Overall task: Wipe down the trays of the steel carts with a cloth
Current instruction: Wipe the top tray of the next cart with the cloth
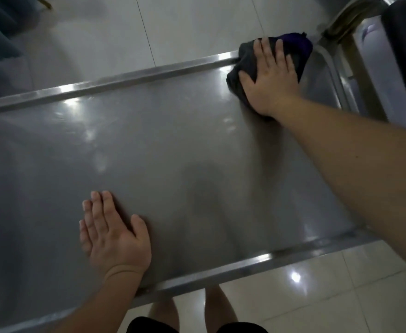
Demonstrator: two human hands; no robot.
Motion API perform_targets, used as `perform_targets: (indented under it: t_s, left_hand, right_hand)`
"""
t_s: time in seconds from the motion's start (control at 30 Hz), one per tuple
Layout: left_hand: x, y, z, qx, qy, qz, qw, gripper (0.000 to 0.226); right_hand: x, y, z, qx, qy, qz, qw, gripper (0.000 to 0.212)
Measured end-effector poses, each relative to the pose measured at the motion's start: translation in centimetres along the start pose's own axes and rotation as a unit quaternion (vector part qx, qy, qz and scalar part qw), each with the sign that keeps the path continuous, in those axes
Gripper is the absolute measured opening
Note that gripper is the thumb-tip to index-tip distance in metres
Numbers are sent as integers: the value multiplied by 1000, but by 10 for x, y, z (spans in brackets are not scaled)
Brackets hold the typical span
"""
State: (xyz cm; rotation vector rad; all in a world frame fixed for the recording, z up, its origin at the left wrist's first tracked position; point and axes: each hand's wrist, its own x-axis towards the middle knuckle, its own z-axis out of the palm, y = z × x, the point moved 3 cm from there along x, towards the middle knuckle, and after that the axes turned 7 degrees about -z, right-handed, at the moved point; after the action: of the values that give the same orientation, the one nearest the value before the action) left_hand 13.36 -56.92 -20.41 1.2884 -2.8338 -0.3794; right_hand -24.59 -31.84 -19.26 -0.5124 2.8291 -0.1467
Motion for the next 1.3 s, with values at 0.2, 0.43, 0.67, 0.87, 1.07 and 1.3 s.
perform_targets:
  t_s: [0.2, 0.43, 0.67, 0.87, 1.07, 1.3]
  left_hand:
    - [2, -3, 2, -7, -5, 1, 1000, 82]
    - [1, -3, 1, -16, 5, 1, 1000, 82]
    - [2, -3, 4, -1, -7, -2, 1000, 81]
    - [1, -3, 2, 4, -4, -5, 1000, 81]
    - [1, 0, -1, 7, -27, -9, 1000, 81]
    - [0, 1, -6, -6, -44, -5, 999, 80]
  right_hand:
    - [-157, 13, 25, -9, -1, -99, 995, 77]
    - [-341, 18, 75, -79, -101, -212, 969, 76]
    - [-170, -38, 45, -38, 2, -173, 984, 79]
    - [0, -87, 13, -3, 20, -45, 999, 83]
    - [-40, -105, 25, -4, 16, -64, 998, 84]
    - [-268, -115, 76, -11, -13, -164, 986, 80]
